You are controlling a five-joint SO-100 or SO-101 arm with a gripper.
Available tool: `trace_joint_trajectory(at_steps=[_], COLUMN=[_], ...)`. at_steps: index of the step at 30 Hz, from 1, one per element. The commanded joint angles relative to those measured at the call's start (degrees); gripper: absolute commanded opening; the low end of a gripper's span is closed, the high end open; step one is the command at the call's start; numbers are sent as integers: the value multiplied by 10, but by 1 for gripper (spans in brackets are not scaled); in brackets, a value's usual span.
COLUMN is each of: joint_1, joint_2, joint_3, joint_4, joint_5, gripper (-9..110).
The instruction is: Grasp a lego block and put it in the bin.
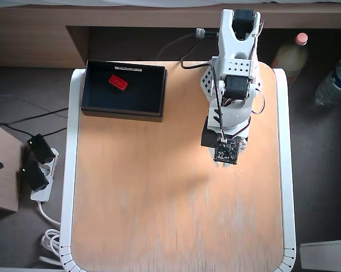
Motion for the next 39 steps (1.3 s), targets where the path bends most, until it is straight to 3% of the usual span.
trace_joint_trajectory(at_steps=[1, 5, 39], joint_1=[-11, -11, -12], joint_2=[50, 50, 50], joint_3=[90, 90, 90], joint_4=[55, 63, 63], joint_5=[-25, -69, -68], gripper=[0, 0, 0])
